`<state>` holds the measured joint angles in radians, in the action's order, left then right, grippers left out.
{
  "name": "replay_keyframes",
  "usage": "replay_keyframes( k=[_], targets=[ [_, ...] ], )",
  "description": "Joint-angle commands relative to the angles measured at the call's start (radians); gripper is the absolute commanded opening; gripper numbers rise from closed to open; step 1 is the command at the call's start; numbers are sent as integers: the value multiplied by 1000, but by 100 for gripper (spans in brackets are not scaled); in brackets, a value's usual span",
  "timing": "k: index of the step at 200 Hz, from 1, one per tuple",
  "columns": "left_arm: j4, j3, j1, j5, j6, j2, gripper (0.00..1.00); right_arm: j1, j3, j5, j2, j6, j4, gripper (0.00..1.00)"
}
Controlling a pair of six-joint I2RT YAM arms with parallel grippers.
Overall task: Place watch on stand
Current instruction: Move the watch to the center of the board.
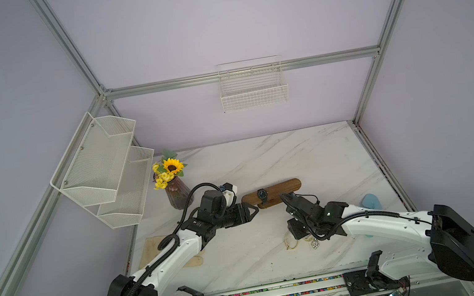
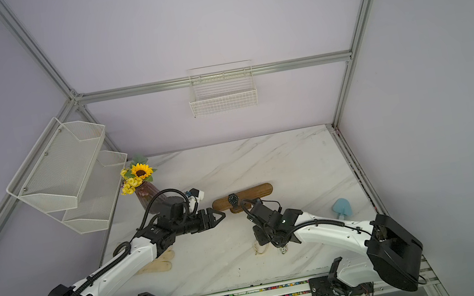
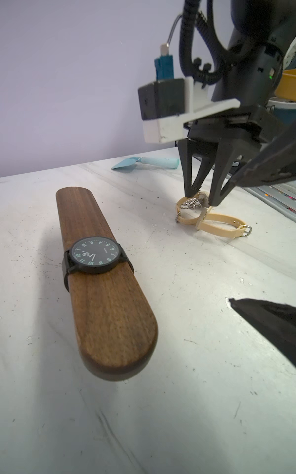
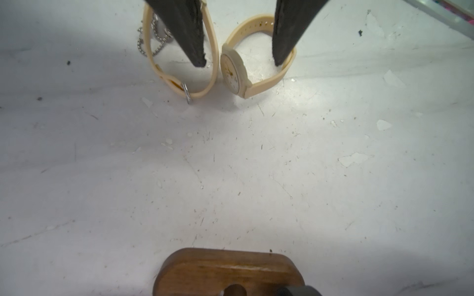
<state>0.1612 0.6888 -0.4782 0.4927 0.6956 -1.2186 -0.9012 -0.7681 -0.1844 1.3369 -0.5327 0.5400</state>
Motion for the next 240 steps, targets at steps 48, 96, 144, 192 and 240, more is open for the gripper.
replay_keyframes(
  k=[48, 96, 144, 192, 240],
  targets=[
    [21, 0, 13, 42, 5, -16, 71, -28, 30, -70, 12, 11, -34, 48],
    [13, 0, 47, 102, 16, -35, 68, -29, -14, -30, 120, 59, -50, 32],
    [6, -13, 85, 146, 18, -12, 68, -28, -26, -10, 166, 35, -48, 24],
    [8, -9, 87, 152, 18, -1, 60, -28, -114, -15, 215, 5, -20, 16],
    [53, -4, 88, 163, 7, 38, 57, -44, -270, 6, 346, -108, 34, 12]
  ],
)
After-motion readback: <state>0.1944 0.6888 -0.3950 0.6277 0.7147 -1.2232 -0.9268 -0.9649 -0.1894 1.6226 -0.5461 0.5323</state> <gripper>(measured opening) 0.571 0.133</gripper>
